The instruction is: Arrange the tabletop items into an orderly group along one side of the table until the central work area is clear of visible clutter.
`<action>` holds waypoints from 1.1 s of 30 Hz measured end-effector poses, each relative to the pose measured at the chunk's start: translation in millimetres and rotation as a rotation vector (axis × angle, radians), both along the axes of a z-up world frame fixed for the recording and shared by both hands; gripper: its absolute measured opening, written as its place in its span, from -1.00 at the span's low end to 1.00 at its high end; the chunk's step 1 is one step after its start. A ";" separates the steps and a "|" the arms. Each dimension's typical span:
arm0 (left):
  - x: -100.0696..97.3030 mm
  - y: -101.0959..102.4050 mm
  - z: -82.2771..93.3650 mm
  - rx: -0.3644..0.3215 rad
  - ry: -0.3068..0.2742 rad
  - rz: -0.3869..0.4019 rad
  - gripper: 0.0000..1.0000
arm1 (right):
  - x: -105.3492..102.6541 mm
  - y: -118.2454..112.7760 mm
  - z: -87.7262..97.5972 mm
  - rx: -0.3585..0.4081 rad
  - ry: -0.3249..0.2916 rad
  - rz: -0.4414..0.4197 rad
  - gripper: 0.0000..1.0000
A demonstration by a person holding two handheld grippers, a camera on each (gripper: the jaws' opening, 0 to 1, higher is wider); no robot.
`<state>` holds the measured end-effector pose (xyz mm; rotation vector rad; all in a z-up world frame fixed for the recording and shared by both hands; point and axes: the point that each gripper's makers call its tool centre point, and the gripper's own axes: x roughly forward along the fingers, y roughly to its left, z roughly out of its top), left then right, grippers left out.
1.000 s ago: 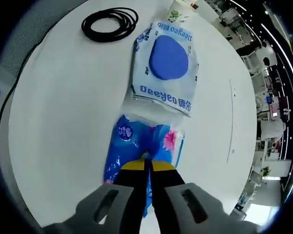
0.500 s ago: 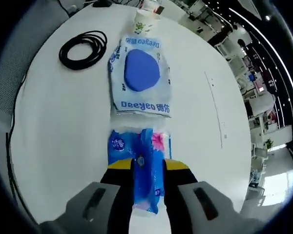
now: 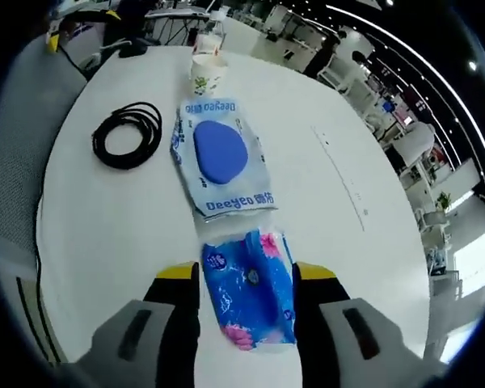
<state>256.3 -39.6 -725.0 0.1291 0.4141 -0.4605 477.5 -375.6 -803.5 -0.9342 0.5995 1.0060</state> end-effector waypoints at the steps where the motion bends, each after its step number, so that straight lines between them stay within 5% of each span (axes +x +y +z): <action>1: -0.1 -0.3 0.2 -0.003 -0.001 -0.001 0.96 | -4.9 3.8 1.7 0.019 0.007 -0.004 -0.03; 16: -2.8 -4.6 -2.1 -0.003 0.013 -0.030 1.00 | -61.2 62.6 13.5 0.168 0.047 0.083 0.22; 33: -3.6 -6.4 -2.5 0.004 0.021 -0.047 0.99 | -106.1 111.8 -8.1 0.275 0.111 0.152 0.29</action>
